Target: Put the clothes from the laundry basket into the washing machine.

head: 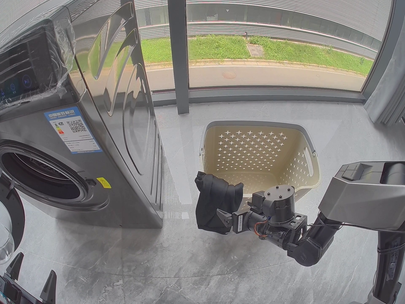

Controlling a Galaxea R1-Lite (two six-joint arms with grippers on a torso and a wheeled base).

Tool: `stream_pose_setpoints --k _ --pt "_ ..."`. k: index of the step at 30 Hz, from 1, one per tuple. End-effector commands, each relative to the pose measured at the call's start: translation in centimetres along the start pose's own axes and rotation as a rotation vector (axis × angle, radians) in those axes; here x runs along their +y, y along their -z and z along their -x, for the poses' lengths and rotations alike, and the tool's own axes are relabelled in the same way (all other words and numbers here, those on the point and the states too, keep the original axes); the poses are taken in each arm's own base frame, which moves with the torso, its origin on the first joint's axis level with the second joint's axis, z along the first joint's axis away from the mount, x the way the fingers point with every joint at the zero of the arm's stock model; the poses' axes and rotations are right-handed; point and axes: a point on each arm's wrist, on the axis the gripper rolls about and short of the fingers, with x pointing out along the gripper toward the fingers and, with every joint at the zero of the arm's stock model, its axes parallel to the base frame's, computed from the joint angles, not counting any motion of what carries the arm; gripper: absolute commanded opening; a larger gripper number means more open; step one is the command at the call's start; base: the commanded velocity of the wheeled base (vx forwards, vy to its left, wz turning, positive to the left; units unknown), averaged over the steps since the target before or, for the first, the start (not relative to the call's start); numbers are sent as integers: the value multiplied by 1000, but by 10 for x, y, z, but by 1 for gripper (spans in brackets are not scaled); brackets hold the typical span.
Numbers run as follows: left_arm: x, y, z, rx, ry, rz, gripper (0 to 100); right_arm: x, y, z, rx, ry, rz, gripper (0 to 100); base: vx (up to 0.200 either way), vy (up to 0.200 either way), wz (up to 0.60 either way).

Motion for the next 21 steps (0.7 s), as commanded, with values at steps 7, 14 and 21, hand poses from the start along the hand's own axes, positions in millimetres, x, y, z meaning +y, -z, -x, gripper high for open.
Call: stream_pose_setpoints --k 7,14,21 --pt "0 4 0 8 -1 0 100 0 4 -10 -10 0 -3 100 0 0 0" --pt "0 4 0 8 2 0 100 -3 6 -15 -12 10 -4 100 0 0 0" --pt "0 4 0 8 -1 1 100 -6 -1 -20 -36 37 -8 100 0 0 0"
